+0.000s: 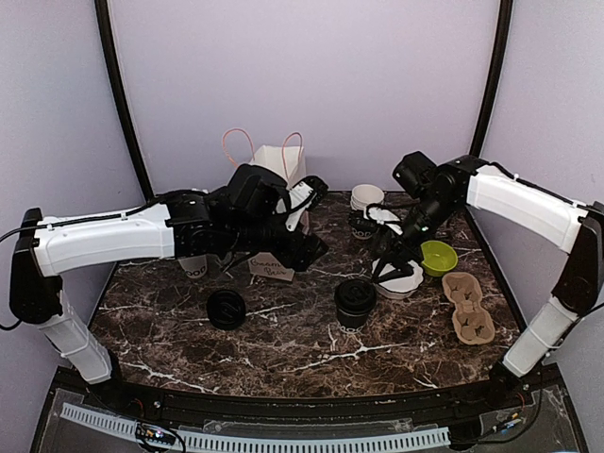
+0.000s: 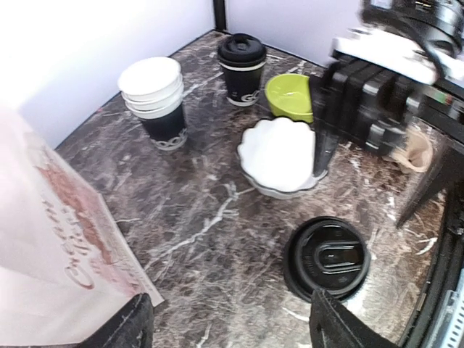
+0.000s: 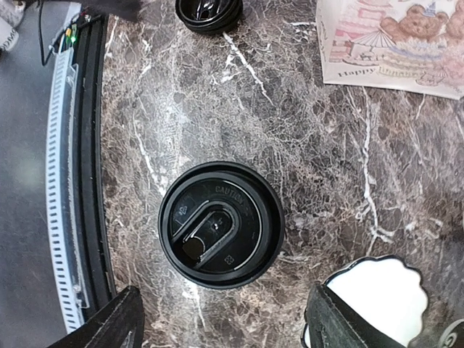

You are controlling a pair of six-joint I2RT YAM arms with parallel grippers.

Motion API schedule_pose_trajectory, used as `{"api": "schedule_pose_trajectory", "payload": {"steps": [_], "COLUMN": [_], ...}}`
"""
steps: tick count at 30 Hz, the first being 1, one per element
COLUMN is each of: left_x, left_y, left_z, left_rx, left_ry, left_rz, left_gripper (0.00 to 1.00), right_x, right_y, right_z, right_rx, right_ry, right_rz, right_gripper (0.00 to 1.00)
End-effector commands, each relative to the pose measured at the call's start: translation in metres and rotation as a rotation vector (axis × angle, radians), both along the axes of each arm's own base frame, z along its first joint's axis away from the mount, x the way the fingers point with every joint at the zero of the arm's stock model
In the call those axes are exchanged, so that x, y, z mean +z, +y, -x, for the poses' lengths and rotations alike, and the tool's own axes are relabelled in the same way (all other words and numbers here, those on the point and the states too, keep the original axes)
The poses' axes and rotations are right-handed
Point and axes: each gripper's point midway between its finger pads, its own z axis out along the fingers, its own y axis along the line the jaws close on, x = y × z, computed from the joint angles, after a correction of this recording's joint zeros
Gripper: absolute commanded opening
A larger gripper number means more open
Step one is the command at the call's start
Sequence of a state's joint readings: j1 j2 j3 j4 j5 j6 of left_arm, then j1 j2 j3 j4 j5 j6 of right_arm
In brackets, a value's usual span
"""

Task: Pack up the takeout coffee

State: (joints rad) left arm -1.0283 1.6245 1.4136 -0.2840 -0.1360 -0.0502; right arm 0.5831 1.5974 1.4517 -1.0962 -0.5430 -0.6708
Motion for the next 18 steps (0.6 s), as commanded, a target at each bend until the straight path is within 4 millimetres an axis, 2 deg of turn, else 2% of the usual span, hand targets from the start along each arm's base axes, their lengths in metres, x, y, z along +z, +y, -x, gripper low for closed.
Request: {"api": "schedule_pose_trajectory", "payload": {"steps": [1, 7, 8, 9, 10, 13, 18], "left_x": [0.008, 0.019, 0.026, 0.022, 0.028, 0.029, 0.033], "left_y": [0.025, 0.049, 0.056, 0.06, 0.065, 0.08, 0.093], "left_z": [-0.015, -0.021, -0.023, -0.023, -0.025, -0.027, -0.033], "left_rx": [0.11, 0.199, 0.227, 0.24, 0.263, 0.309, 0.343], "left_ry": [-0.068, -0.101, -0.112, -0.109, -0.118, -0.116, -0.123], "left_rz": [0.007, 0.05, 0.068, 0.065, 0.09, 0.124, 0.115], "left_gripper": [0.78, 0.82, 0.82, 0.83, 0.83, 0.84, 0.85], "right_x": [0.0, -0.009, -0.012, -0.015, -0.018, -0.028, -0.041], "right_y": [0.01, 0.028, 0.03, 0.031, 0.033, 0.036, 0.037], "right_z": [-0.001, 0.017, 0.02, 0.022, 0.024, 0.028, 0.03], "right_rx": [0.075, 0.177, 0.192, 0.203, 0.212, 0.231, 0.253], "right_ry": [-0.142, -0.18, -0.178, -0.173, -0.169, -0.172, -0.176], "right_rz": [0.028, 0.046, 0.051, 0.057, 0.064, 0.097, 0.149], "right_gripper": [0.81, 0.89, 0.9, 0.9, 0.91, 0.94, 0.94]}}
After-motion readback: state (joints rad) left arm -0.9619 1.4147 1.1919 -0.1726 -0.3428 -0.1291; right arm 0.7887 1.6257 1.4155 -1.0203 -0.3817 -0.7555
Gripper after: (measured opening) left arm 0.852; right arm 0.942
